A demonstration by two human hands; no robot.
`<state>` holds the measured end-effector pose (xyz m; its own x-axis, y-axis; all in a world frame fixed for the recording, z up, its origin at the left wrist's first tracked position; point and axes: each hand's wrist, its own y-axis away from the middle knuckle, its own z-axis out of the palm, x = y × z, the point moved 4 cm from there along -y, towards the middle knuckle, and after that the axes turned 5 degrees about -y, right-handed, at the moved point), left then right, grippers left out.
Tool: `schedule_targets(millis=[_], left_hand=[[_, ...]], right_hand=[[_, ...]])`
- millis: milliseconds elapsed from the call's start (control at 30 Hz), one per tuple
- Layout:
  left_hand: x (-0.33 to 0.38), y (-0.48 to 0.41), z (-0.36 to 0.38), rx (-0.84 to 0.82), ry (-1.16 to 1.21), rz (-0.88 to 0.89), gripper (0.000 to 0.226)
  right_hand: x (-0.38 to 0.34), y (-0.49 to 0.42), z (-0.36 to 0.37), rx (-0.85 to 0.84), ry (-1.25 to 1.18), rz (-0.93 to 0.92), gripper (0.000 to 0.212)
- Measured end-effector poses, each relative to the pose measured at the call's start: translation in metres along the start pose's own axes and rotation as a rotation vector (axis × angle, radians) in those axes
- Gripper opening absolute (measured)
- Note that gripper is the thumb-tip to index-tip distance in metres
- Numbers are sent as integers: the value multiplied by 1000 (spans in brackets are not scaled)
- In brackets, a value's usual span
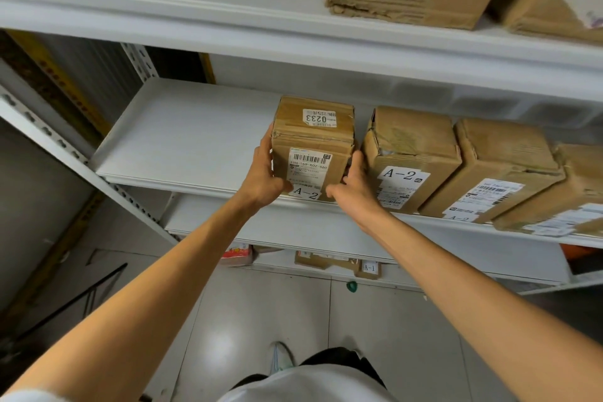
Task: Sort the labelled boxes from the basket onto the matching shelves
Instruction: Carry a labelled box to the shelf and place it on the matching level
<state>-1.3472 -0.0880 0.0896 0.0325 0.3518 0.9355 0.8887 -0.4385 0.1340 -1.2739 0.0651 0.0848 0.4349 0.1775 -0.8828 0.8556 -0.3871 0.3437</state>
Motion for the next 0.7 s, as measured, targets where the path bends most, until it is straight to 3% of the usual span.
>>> schedule_targets(millis=[167, 267, 333, 400, 500, 600, 700], left_hand=[[-4, 15, -4, 148, -33, -159, 94], [-7, 31, -7, 225, -127, -206, 79], [-6, 41, -6, 214, -209, -202, 71], [-3, 53, -4, 203, -309, -189, 64], [6, 72, -6, 224, -461, -155, 56], [11, 98, -16, 279, -634, -184, 50], [11, 139, -23, 403, -674, -351, 47]], right_hand=[[5, 2, 2, -14, 64, 54, 76], [10, 6, 8, -31, 192, 106, 89], [6, 10, 11, -12, 273, 87, 85], [-5, 13, 16, -6, 291, -14, 59], [-26, 24, 30, -142, 359, -230, 27], [-47, 37, 42, -322, 539, -505, 25], [-62, 56, 53, -513, 705, -752, 26]])
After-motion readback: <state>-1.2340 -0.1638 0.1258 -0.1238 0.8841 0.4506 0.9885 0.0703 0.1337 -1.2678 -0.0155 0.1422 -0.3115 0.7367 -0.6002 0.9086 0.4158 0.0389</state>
